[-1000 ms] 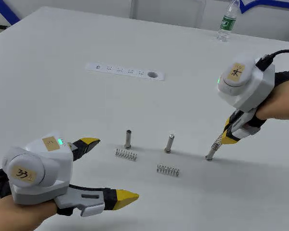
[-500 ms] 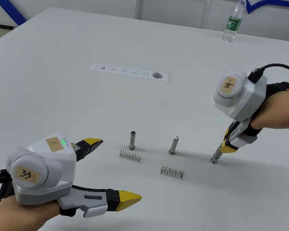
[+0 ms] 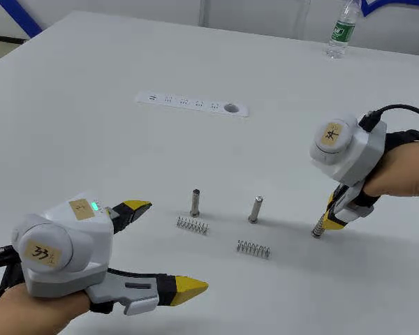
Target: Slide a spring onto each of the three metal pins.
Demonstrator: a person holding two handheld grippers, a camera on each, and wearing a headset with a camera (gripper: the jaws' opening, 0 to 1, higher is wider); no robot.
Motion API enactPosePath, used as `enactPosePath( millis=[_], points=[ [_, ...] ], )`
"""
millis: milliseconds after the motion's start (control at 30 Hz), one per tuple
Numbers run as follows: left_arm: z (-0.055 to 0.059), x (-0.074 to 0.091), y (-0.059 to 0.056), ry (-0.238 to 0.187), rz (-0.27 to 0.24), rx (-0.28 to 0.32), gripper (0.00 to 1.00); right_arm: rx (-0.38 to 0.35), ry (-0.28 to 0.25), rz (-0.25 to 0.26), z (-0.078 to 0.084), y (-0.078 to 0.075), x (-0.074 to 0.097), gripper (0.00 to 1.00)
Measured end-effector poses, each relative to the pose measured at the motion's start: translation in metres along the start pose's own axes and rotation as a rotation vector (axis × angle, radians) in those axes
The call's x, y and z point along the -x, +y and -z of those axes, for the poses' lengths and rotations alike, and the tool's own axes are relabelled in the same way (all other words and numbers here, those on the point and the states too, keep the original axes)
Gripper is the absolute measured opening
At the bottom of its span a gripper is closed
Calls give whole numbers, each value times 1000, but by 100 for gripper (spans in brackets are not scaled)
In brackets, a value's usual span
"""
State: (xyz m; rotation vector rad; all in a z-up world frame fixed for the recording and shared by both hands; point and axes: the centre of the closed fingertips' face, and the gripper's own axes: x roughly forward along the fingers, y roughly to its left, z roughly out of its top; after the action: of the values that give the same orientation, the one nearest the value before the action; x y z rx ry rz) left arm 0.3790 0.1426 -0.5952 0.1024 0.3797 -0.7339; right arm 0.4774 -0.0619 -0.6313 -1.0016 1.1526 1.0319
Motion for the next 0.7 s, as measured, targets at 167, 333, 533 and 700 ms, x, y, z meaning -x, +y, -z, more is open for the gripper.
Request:
enactPosePath(
  millis=[167, 333, 533, 700],
  points=[
    [1, 0, 0, 0, 0, 0, 95, -13, -23, 8, 1, -1, 2, 19],
    [0, -1, -1, 1, 5, -3, 95, -22, -56, 32, 1, -2, 9, 24],
    [-1, 0, -1, -2, 5, -7, 95, -48, -105, 69, 4, -1, 23, 26],
    [-1, -1, -2, -1, 8, -12, 95, -74, -153, 90, 6, 1, 36, 26]
  ],
)
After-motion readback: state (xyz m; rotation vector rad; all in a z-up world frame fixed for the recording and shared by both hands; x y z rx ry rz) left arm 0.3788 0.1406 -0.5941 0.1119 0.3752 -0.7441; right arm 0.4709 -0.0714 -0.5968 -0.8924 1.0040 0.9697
